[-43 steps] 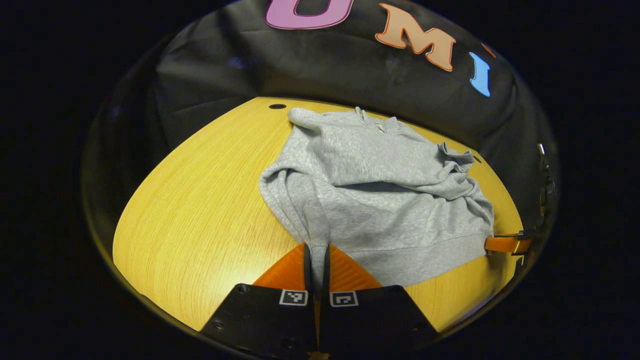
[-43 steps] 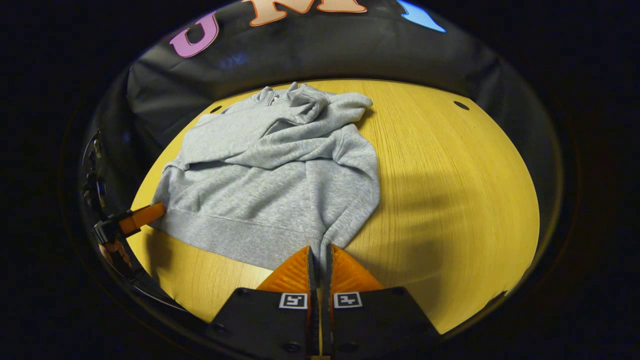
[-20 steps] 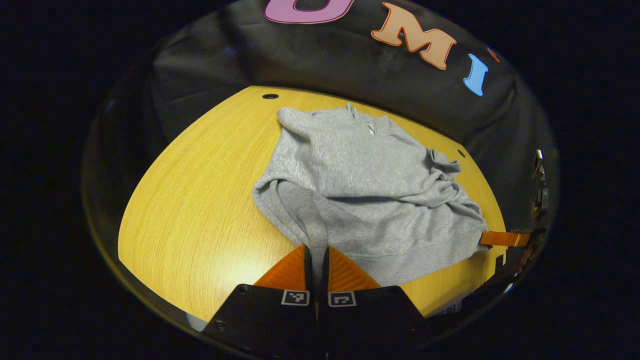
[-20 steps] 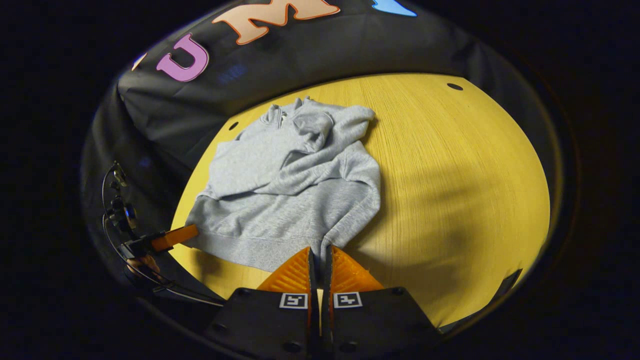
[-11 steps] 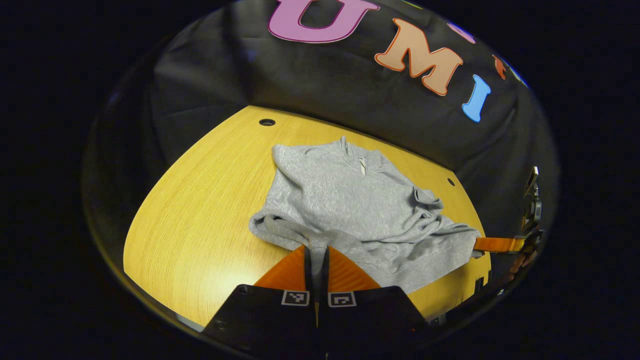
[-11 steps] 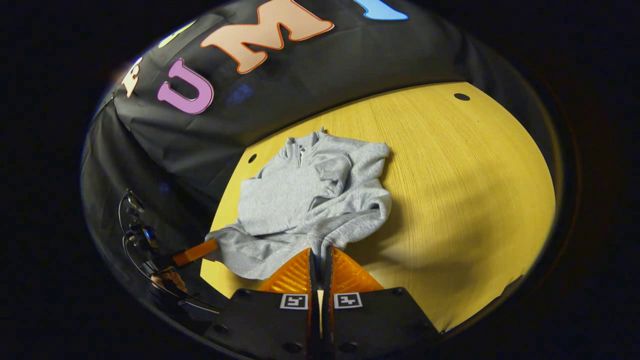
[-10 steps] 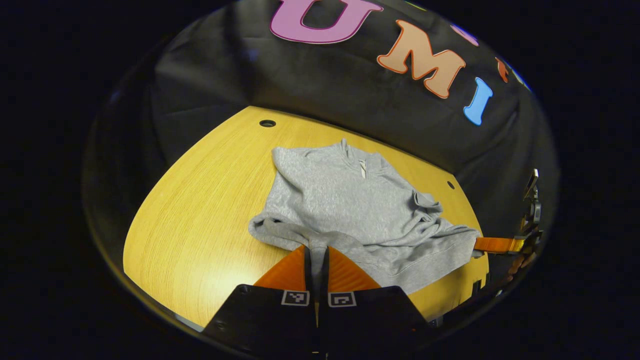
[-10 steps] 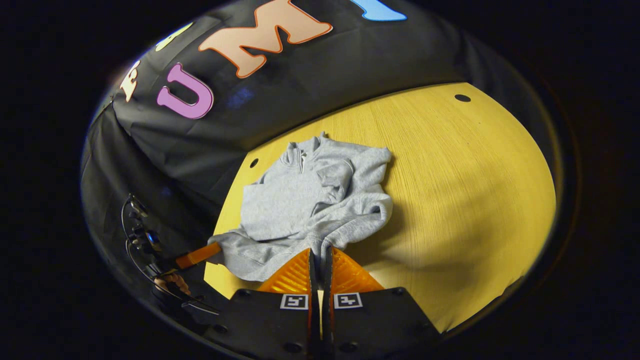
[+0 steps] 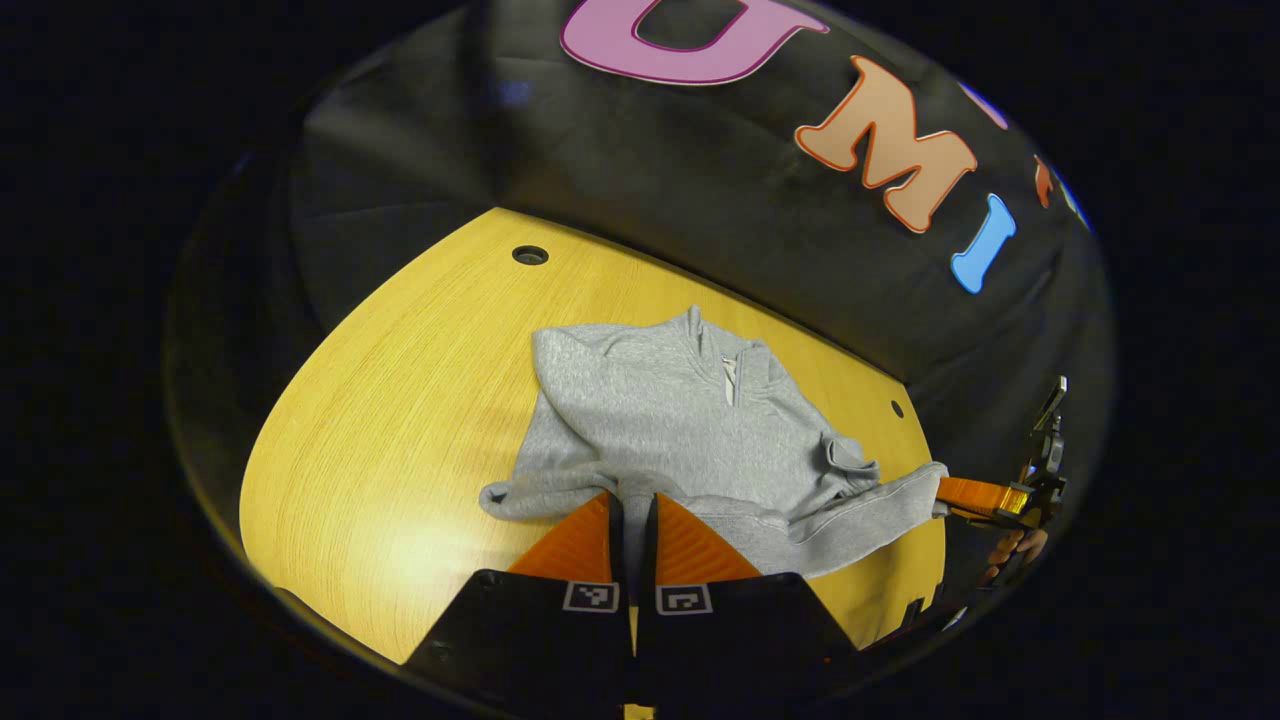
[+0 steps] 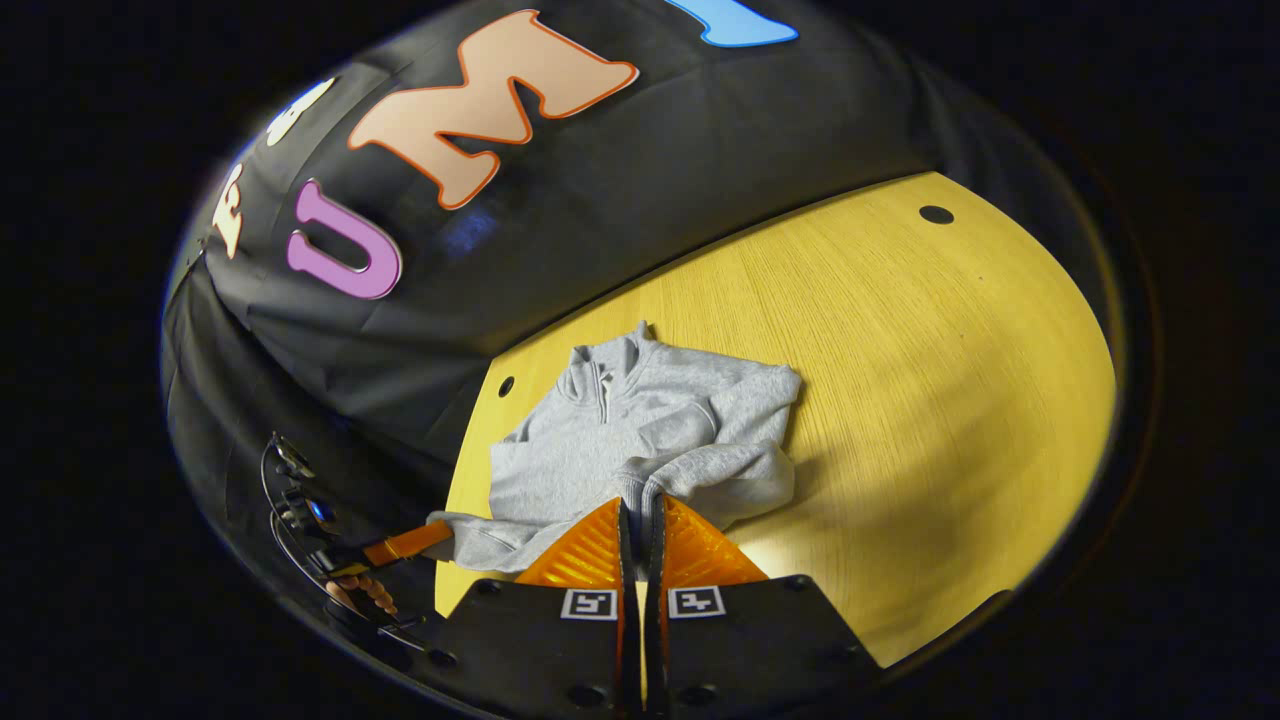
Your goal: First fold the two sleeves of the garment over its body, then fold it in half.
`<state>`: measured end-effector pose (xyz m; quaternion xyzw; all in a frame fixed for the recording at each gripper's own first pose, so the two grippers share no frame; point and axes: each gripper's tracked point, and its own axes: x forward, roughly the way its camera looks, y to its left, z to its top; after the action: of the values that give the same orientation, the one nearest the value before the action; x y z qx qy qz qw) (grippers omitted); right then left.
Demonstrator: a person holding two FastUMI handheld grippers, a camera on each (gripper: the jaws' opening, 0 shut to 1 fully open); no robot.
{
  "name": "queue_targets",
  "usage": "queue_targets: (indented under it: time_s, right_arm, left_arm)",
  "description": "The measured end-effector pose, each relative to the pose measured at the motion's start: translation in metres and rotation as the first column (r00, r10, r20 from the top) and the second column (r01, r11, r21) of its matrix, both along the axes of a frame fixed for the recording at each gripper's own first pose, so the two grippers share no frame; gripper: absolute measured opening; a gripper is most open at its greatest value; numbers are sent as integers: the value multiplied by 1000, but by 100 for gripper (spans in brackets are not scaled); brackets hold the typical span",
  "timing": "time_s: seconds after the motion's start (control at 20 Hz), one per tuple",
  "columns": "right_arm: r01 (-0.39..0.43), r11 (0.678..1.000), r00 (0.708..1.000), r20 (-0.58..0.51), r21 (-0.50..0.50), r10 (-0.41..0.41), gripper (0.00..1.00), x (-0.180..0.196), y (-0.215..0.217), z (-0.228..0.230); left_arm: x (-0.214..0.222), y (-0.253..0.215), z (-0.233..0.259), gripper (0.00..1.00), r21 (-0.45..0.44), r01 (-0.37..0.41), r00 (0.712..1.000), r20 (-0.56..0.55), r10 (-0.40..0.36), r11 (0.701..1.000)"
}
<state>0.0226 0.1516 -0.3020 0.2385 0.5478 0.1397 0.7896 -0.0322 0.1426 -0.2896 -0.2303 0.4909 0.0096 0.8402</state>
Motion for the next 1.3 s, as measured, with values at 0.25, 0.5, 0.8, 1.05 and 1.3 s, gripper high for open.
queue_targets:
  time_s: [0.25, 0.5, 0.8, 1.05, 1.3]
  right_arm:
    - [9, 998, 1000, -26, -58, -11, 4, 27, 12, -37]
    - [59, 992, 996, -56, -109, -65, 7, 38, 11, -69]
    - [137, 977, 989, -36, -164, -145, 43, 55, -1, -77]
    - [190, 968, 979, 100, -162, -175, 94, 80, -6, -52]
    - [188, 956, 932, 348, -226, -101, 98, 90, -18, 4]
  left_arm:
    - [24, 7, -31, 0, -43, -14, 996, -90, 10, 999]
    - [33, 7, -64, 0, -34, 1, 988, -154, -6, 999]
    - [60, 15, -67, 15, -29, -60, 993, -103, 57, 998]
    - [90, 46, -40, 95, 122, -96, 994, 54, 90, 988]
    - [110, 67, 13, 96, 288, -159, 965, 249, 86, 944]
